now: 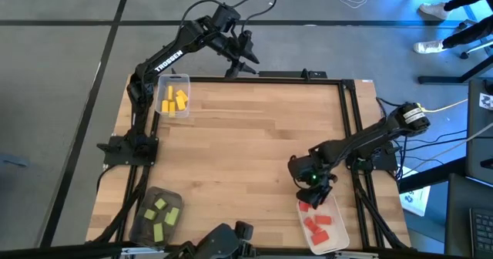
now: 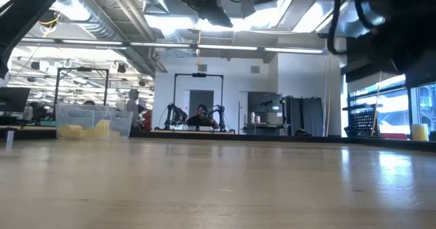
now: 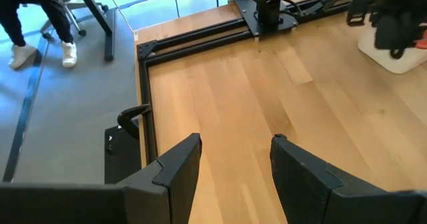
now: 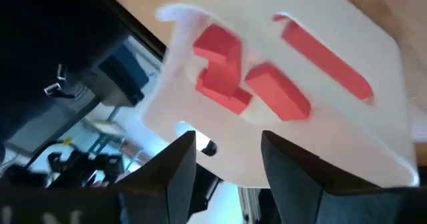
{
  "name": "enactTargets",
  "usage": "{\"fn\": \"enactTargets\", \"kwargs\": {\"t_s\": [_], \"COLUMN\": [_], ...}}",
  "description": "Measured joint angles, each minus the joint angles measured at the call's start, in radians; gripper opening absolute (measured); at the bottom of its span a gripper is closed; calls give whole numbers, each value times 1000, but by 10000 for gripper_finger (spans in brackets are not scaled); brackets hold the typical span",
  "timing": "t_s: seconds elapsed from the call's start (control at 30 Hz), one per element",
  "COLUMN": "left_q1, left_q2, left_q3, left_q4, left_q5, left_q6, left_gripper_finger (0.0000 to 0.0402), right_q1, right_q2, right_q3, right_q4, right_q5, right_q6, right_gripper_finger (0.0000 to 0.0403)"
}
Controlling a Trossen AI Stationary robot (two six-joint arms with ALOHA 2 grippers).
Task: Sort & place blocks by color
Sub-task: Return to Home Position
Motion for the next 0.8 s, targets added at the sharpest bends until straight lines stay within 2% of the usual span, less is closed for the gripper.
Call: {"fn": "enactTargets", "kwargs": {"t_s": [0.17,0.4,0.53,0.8], "left_q1": [0,3,-6,-26], "left_q2": [0,-15,-65,-199], "left_q3": [0,0,0,1], "left_q4": [-5,-52,-69,-114], "left_q5": [1,19,22,-8], "left_q6": [0,-3,-3,-35], "left_gripper_finger": [170,170,170,170], "right_q1": [0,0,-6,-4], "right_q2": [-46,-108,-132,-193], "right_q3": [140,384,511,716], "right_q4": [-155,-434,-508,-607], "right_q5": [138,513,666,1085], "right_q6": [1,-3,-55,-240], "right_gripper_finger": [172,173,173,173]}}
